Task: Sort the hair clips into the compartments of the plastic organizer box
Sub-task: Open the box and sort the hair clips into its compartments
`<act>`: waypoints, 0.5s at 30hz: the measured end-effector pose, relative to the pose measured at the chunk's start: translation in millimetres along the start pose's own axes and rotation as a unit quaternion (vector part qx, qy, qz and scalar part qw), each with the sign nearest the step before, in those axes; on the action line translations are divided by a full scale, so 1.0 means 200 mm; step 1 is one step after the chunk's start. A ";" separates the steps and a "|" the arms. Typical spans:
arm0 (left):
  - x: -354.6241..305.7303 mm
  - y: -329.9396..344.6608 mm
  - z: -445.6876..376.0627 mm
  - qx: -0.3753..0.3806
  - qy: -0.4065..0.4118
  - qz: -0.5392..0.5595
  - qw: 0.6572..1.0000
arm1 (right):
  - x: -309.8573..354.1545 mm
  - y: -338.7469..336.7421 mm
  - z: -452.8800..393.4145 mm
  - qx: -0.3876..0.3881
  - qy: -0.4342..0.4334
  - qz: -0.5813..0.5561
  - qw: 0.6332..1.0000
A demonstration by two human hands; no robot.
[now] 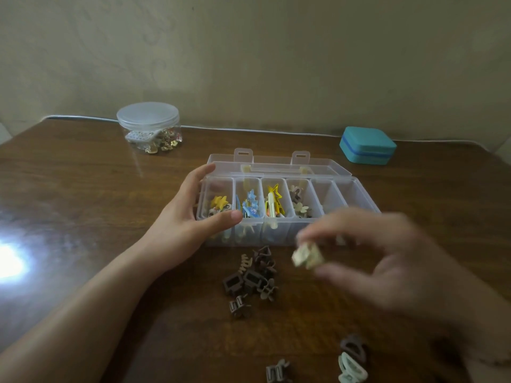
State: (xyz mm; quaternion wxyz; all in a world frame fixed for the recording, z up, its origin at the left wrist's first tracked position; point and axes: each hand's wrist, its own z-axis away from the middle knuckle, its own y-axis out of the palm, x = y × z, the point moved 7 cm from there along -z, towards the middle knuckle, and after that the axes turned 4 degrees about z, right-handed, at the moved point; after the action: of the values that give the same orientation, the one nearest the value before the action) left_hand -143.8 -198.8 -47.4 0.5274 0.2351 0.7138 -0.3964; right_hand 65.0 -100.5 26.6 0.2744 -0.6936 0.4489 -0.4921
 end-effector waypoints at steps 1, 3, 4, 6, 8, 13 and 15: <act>0.00 0.00 0.00 0.001 0.000 0.001 1.000 | -0.02 -0.07 0.01 -0.065 0.019 0.014 0.998; 0.00 0.00 0.00 0.002 0.001 0.003 1.000 | -0.09 -0.17 0.03 -0.166 0.085 0.052 0.981; 0.00 0.00 0.00 0.002 0.001 0.002 1.000 | -0.12 -0.19 0.04 -0.189 0.122 0.073 0.972; 0.00 0.00 0.00 0.000 -0.001 -0.001 1.000 | -0.20 -0.16 0.03 -0.156 0.187 0.121 0.962; 0.00 0.00 0.00 -0.002 -0.002 -0.002 1.000 | -0.25 -0.09 0.03 -0.054 0.228 0.185 0.954; 0.00 0.00 0.00 0.003 0.003 0.001 1.000 | -0.21 -0.10 0.01 -0.084 0.185 0.199 0.959; 0.00 0.00 0.00 0.002 0.005 0.001 1.000 | -0.13 -0.15 0.02 -0.154 0.128 0.212 0.957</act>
State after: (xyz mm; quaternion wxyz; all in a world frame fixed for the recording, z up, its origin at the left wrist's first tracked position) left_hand -144.1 -198.2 -46.8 0.5241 0.2388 0.7151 -0.3962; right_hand 75.8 -63.1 38.9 0.2025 -0.5475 0.6871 -0.4326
